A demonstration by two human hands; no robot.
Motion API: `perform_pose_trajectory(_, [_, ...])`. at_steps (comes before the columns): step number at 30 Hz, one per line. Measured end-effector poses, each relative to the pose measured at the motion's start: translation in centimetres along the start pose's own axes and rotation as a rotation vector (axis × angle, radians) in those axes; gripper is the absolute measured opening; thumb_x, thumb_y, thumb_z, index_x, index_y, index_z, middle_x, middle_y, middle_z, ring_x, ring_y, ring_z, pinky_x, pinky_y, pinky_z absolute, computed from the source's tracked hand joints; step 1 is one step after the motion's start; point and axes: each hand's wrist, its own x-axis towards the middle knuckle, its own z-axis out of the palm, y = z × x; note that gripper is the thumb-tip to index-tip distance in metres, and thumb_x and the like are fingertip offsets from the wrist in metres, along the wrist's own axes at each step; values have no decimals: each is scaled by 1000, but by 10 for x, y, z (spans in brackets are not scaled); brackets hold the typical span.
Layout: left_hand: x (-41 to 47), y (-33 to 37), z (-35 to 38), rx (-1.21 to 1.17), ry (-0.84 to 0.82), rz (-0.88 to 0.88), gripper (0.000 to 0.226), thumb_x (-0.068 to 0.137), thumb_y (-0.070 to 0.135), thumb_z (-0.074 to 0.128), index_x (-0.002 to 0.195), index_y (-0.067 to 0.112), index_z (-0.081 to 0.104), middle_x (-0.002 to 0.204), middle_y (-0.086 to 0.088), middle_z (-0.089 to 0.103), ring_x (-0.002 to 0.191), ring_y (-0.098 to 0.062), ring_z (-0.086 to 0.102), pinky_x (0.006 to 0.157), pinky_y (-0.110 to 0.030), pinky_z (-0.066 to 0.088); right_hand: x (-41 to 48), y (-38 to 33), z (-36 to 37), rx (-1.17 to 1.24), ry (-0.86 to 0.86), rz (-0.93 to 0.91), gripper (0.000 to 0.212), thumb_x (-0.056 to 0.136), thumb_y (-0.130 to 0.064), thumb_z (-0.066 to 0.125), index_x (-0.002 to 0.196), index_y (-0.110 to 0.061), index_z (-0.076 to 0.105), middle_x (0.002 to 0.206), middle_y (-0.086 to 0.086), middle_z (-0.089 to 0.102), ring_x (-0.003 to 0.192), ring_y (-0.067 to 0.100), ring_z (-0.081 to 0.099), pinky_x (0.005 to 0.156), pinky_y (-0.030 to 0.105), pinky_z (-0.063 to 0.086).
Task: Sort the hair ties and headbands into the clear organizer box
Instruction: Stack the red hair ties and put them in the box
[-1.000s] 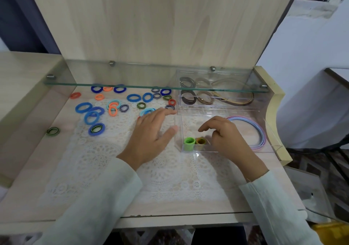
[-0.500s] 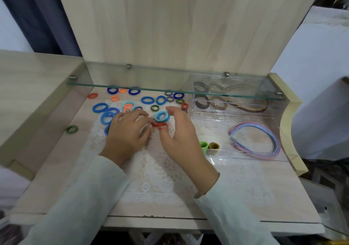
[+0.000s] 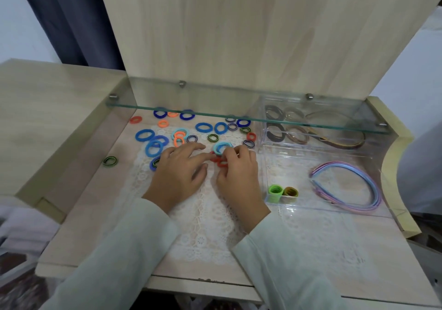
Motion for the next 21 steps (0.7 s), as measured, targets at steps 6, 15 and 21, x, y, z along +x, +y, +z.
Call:
perform_pose_trajectory(6, [-1, -2, 1, -53, 82, 6, 18, 87, 34, 60, 99, 28, 73, 116, 12, 68, 111, -9, 62, 93, -39, 42, -1, 7, 1, 30, -28, 26, 18, 78, -11, 58, 95, -10, 64, 99, 8, 56, 92, 25, 45, 78, 39, 42])
perform_pose_trajectory(15, [-3, -1, -6, 42, 96, -2, 15, 88, 41, 60, 87, 32, 71, 97, 18, 71, 97, -7, 65, 90, -34, 37, -1, 10, 2, 112, -20, 26, 11, 75, -8, 61, 85, -14, 62, 92, -2, 57, 90, 18, 46, 78, 35, 41])
perform_pose_trajectory(21, [-9, -1, -12, 30, 63, -68, 28, 86, 59, 55, 85, 37, 72, 91, 22, 68, 87, -2, 62, 83, -26, 31, 1, 14, 5, 107, -20, 12, 11, 78, -11, 62, 88, -13, 63, 94, 0, 57, 91, 19, 45, 77, 36, 42])
